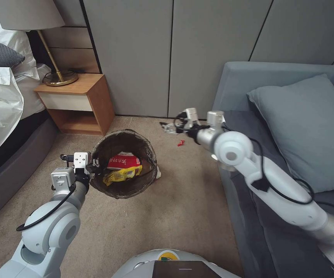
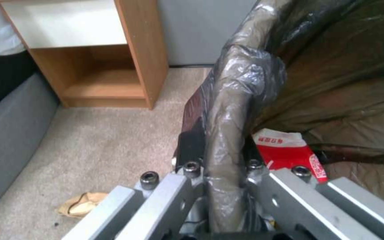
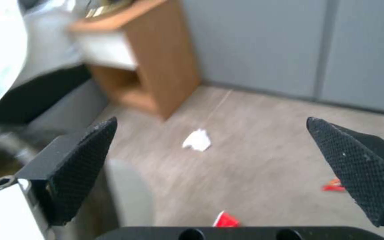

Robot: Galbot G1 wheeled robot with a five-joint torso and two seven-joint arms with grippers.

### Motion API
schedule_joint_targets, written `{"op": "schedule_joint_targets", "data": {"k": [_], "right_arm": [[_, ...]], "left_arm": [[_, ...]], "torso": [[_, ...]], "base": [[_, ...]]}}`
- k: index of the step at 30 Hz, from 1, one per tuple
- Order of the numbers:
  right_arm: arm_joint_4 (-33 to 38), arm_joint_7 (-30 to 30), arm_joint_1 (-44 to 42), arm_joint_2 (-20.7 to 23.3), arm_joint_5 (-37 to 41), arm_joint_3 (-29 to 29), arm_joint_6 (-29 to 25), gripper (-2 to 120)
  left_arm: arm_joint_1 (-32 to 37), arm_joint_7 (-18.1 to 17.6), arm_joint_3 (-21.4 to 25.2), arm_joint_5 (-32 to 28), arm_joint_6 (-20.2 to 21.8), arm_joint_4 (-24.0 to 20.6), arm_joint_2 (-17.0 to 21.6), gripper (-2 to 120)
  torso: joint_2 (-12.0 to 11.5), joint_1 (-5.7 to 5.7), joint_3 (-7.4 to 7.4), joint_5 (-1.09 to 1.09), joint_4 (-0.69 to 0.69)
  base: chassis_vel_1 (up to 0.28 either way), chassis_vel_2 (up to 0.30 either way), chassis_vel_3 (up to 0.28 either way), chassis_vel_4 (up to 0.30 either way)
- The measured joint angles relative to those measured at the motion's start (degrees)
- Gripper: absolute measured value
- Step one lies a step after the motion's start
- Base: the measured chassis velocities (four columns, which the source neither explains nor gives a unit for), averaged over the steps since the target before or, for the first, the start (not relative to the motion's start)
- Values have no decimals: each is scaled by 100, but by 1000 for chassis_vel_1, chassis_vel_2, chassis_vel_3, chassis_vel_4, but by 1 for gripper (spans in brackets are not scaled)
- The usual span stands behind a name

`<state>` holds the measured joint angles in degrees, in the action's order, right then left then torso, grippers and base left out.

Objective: Pick up the trash bin, then pick up the garbage from the floor and place it into the trash bin.

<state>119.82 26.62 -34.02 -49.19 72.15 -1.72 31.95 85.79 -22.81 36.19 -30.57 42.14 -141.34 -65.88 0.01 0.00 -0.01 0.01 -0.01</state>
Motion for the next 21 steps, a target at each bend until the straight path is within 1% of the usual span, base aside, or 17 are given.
{"op": "schedule_joint_targets", "data": {"k": [1, 2, 3, 5, 6, 7, 8, 9, 11, 12, 14, 17, 18, 19, 20, 21], "right_arm": [[101, -141, -470, 35, -316, 399, -97, 100], [162, -249, -843, 16, -581, 677, -155, 100], [162, -249, -843, 16, -581, 677, -155, 100], [257, -416, -1537, -90, -1059, 1157, -234, 100], [324, -529, -2067, -208, -1387, 1543, -332, 100], [324, -529, -2067, -208, -1387, 1543, -332, 100], [341, -585, -2240, -251, -1530, 1676, -399, 100], [348, -778, -2631, -356, -1937, 1949, -600, 100], [266, -1217, -3272, -546, -2924, 2336, -1083, 100], [266, -1217, -3272, -546, -2924, 2336, -1083, 100], [133, -1516, -3853, -804, -3817, 2572, -1641, 100], [86, -1587, -4073, -943, -4080, 2650, -1882, 100], [4, -1658, -4374, -1244, -4481, 2777, -2249, 100], [-56, -1689, -4540, -1473, -4726, 2837, -2474, 100], [-56, -1689, -4540, -1473, -4726, 2837, -2474, 100], [-146, -1729, -4744, -1759, -5069, 2886, -2745, 100]], "left_arm": [[15, 0, 6, 1, 0, -25, 9, 0], [30, -1, 7, 6, 0, -48, 8, 0], [30, -1, 7, 6, 0, -48, 8, 0], [56, 0, 3, 12, 0, -76, -2, 0], [79, 1, 3, 19, 0, -87, -6, 0], [79, 1, 3, 19, 0, -87, -6, 0], [88, 1, 5, 21, 0, -92, -7, 0], [98, 5, 14, 24, 0, -101, -10, 0], [100, 8, 39, 37, 0, -106, -24, 0], [100, 8, 39, 37, 0, -106, -24, 0], [94, 10, 46, 55, 0, -85, -39, 0], [92, 10, 45, 63, 0, -74, -51, 0], [84, 9, 37, 74, 0, -55, -78, 0], [83, 9, 30, 89, 0, -40, -98, 0], [83, 9, 30, 89, 0, -40, -98, 0], [81, 14, 22, 117, 0, -7, -115, 0]], "torso": [[0, 0, 0, 0, -1], [0, 0, 0, 1, 0], [0, 0, 0, 1, 0], [0, 0, 0, 2, -1], [0, 0, 0, 2, -1], [0, 0, 0, 2, -1], [0, 0, 0, 2, -1], [0, 0, 0, -1, 0], [0, 0, 0, 1, 0], [0, 0, 0, 1, 0], [0, 0, 0, 1, -1], [0, 0, 0, 1, -2], [0, 0, 0, -1, -1], [0, 0, 0, -3, 2], [0, 0, 0, -3, 2], [0, 0, 0, 0, -1]], "base": [[0, 0, 0, 0], [0, 0, 0, 0], [0, 0, 0, 0], [0, 0, 0, 0], [0, 0, 0, 0], [0, 0, 0, 0], [0, 0, 0, 0], [0, 0, 0, 0], [0, 0, 0, 0], [0, 0, 0, 0], [0, 0, 0, 0], [0, 0, 0, 0], [0, 0, 0, 0], [0, 0, 0, 0], [0, 0, 0, 0], [0, 0, 0, 0]]}}
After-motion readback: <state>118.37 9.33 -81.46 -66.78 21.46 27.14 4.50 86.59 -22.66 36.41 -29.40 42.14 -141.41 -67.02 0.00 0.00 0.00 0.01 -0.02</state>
